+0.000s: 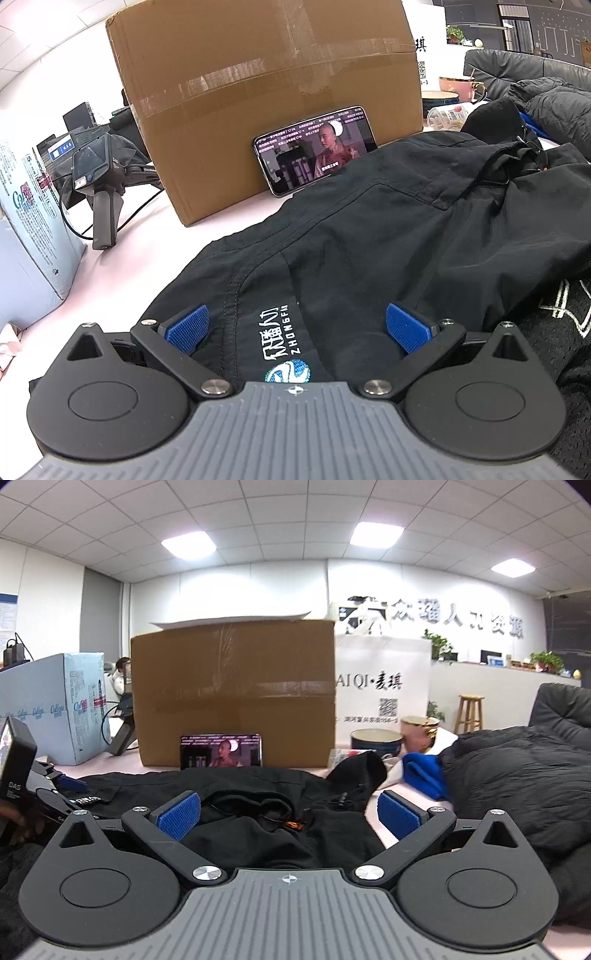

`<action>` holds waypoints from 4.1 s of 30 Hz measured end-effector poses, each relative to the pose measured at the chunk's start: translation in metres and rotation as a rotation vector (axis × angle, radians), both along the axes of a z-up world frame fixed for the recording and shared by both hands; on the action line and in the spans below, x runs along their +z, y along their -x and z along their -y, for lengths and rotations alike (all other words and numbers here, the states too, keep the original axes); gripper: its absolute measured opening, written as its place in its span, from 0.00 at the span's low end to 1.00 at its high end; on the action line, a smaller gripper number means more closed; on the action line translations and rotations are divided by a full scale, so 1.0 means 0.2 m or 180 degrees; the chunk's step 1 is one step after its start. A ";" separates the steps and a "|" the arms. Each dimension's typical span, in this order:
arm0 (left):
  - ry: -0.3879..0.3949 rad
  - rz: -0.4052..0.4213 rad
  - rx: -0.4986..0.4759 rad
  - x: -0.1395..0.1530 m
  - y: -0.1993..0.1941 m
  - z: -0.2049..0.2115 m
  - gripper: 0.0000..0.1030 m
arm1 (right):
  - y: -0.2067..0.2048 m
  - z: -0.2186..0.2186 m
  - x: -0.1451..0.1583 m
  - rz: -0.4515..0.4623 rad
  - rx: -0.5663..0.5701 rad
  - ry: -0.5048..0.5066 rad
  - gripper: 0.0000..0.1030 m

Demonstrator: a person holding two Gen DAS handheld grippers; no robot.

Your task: Fold clothes

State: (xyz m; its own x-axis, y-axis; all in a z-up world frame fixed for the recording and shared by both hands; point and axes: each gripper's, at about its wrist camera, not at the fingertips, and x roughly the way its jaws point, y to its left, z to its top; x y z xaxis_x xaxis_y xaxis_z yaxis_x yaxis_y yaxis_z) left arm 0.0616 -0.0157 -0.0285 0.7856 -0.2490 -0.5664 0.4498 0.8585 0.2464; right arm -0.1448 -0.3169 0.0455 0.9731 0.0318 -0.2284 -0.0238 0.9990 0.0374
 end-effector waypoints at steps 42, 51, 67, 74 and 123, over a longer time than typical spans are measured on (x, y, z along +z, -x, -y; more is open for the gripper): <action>0.0030 -0.0028 -0.0016 0.00 -0.01 -0.03 1.00 | 0.48 -0.07 0.00 0.0118 -0.0269 0.0267 1.00; 0.0070 -0.0071 -0.0016 0.00 -0.02 -0.03 1.00 | 0.39 -0.09 -0.01 -0.0001 -0.0100 0.0209 1.00; 0.0107 -0.0091 -0.0007 0.00 -0.02 -0.02 1.00 | -0.07 0.02 -0.24 -0.0756 0.0581 -0.0648 1.00; 0.0054 -0.0042 -0.0006 0.00 -0.01 -0.01 1.00 | -0.09 0.07 -0.27 -0.0875 0.0817 -0.0975 1.00; -0.1189 0.1122 -0.1143 -0.06 1.29 -0.16 1.00 | 0.16 0.01 -0.15 0.0007 0.0697 -0.0508 1.00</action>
State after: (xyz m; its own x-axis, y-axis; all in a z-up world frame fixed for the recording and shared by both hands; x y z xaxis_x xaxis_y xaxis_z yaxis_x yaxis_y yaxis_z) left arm -0.1960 0.0154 -0.0397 0.8452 -0.3675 -0.3881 0.5312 0.4962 0.6868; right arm -0.1763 -0.3180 0.0161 0.9395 0.2771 -0.2014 -0.2391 0.9515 0.1939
